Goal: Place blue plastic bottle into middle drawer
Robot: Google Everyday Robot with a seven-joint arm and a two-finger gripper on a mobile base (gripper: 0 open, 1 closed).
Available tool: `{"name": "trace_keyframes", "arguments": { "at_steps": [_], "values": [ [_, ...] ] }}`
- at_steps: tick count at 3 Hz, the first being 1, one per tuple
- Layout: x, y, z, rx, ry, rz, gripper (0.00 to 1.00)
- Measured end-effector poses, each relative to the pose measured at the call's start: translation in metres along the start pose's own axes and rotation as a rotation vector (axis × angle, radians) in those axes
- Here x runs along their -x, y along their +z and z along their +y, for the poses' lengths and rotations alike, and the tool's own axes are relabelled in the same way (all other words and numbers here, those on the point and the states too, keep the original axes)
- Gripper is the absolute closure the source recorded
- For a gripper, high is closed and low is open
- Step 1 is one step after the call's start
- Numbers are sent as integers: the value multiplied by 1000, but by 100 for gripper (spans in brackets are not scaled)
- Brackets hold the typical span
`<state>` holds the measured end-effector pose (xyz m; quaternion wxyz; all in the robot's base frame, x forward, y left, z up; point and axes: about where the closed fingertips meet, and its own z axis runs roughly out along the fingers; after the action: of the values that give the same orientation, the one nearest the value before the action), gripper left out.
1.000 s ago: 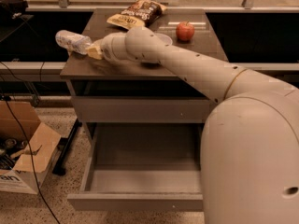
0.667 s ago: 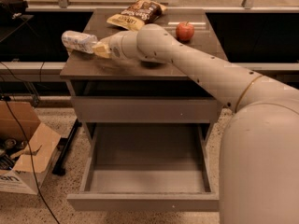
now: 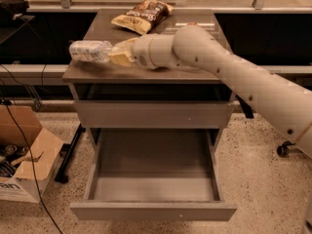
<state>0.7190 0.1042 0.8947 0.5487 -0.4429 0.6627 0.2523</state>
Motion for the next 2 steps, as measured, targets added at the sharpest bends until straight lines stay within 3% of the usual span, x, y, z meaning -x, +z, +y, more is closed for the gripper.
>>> {"name": "trace_keyframes", "arguments": {
  "at_steps": [2],
  "values": [
    [-15,-87,63,75,-16,-41,100]
  ]
}}
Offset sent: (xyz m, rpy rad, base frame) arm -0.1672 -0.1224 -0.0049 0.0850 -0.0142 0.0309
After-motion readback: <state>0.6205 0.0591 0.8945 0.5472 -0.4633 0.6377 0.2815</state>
